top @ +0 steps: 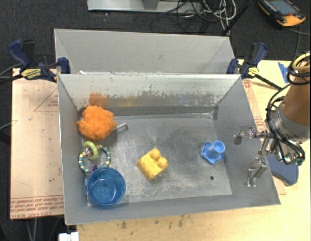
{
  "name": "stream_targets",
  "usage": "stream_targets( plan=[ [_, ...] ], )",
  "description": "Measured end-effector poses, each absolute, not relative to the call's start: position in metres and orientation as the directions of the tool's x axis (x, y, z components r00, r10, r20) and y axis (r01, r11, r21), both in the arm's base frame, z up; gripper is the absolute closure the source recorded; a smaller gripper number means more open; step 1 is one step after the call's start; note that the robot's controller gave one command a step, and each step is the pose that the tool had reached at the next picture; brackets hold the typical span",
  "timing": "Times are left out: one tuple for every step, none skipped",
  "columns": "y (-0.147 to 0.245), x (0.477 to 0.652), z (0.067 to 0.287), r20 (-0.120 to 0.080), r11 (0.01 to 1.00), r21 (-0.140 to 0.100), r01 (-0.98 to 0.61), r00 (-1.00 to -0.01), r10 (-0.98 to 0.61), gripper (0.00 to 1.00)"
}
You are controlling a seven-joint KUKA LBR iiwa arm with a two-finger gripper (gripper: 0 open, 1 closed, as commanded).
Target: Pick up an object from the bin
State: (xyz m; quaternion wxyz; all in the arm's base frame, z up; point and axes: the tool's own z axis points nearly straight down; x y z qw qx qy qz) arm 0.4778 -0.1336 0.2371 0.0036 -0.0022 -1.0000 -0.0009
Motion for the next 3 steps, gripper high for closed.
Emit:
stream_targets(
  plan=[
    [-0.133, 0.479, 0.241, -0.001, 1.000, 0.000, 0.000, -1.000, 0.000, 0.00],
    [-0.104, 0.481, 0.184, -0.006, 0.999, -0.001, -0.045, -0.999, -0.045, 0.00],
    [-0.068, 0.483, 0.109, -0.005, 0.978, -0.001, -0.209, -0.978, -0.209, 0.00]
  ],
)
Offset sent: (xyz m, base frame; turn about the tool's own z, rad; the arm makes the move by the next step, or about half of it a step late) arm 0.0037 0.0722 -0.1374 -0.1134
